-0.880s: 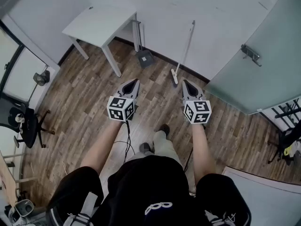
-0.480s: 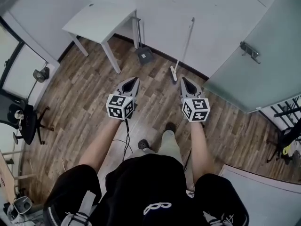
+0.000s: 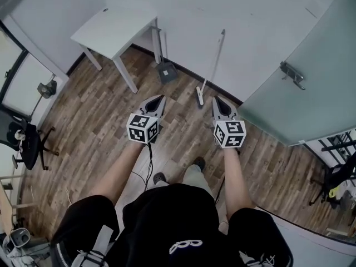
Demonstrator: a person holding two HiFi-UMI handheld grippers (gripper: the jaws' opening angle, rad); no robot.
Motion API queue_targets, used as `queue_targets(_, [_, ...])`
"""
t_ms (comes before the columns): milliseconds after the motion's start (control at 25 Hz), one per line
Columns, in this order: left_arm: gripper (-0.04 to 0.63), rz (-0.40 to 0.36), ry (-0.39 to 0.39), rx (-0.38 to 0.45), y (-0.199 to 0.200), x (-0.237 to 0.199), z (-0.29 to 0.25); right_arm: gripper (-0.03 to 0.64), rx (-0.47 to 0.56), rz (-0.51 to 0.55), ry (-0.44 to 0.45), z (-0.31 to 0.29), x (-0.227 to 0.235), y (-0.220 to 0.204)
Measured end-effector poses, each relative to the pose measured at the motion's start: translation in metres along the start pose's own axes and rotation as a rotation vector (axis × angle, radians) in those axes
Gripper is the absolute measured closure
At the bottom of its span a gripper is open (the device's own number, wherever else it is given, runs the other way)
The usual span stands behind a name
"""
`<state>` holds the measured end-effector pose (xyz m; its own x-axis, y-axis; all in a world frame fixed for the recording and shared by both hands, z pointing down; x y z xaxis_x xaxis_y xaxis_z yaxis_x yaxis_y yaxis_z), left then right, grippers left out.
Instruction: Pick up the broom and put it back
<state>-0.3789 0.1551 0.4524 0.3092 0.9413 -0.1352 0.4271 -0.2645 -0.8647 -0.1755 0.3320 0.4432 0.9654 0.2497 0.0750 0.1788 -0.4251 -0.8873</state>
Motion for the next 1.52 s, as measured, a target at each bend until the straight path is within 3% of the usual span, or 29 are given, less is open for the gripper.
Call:
queue_targets(520, [0.577,0.028,-0.003,0.009,0.046,0.078,-0.104,0.592,-0.027,-0.015,0.06,0.004,0.134,0.003])
queue_targets(880, [0.578,0.037,-0.035,0.008,0.061,0.113,-0.148,0.592,0.021,-0.058,0.057,0.011,0.176,0.018])
queue_targets(1520, [0.578,0.053,-0.012,0.051,0.125,0.093,-0.283,0.592,-0.011,0.009,0.068,-0.072,0.287,0.058])
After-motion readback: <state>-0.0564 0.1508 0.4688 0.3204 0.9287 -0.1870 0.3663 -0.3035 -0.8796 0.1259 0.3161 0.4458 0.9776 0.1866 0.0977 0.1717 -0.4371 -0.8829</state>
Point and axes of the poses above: the fingertips, and each gripper's own axes: z backward along the fingers, x to its right, y out of its top, the point moved 8 cm from there along z, backward along the fingers, and after that the axes turned 15 degrees about -x, right-handed, at the moved point
